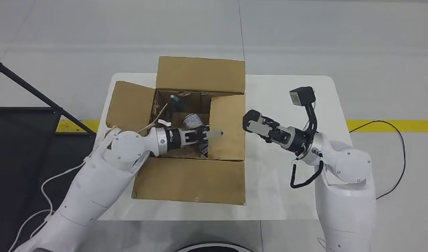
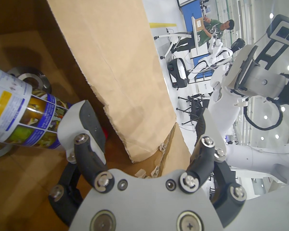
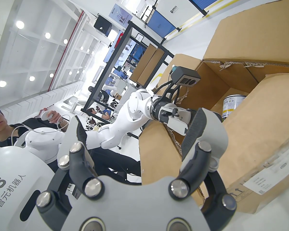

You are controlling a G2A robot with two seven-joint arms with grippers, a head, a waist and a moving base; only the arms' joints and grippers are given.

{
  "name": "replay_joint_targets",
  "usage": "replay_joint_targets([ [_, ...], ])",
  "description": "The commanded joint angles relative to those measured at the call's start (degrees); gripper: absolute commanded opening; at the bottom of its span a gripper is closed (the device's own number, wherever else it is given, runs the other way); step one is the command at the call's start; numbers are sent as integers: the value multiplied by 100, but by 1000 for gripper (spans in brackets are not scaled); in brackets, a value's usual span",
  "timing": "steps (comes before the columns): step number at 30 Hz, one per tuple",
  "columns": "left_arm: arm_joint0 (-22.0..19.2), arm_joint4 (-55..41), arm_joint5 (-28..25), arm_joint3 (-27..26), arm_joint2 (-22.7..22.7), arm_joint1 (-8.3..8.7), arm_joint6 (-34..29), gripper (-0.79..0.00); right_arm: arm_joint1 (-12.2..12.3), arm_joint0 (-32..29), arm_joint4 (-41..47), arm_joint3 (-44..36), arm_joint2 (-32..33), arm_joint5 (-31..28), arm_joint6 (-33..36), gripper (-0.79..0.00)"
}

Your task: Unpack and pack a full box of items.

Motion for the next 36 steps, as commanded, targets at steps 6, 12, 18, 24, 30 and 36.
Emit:
replay_joint_targets([
  [6, -64, -339, -212, 205, 85, -67, 3, 0, 0, 0, 0, 0, 0, 0, 0, 0],
  [12, -82, -390, -258, 238, 68, -84, -44, 0, 0, 0, 0, 0, 0, 0, 0, 0],
  [18, -38, -418, -252, 160, -62, -67, -104, 0, 0, 0, 0, 0, 0, 0, 0, 0],
  [24, 36, -468, -233, -18, -227, -44, -116, 0, 0, 0, 0, 0, 0, 0, 0, 0],
  [30, 52, -515, -225, -320, -309, -44, -83, 0, 0, 0, 0, 0, 0, 0, 0, 0],
  [36, -65, -479, -176, -567, -291, -72, 9, 0, 71, -231, -27, -270, 45, -5, -288, 0],
])
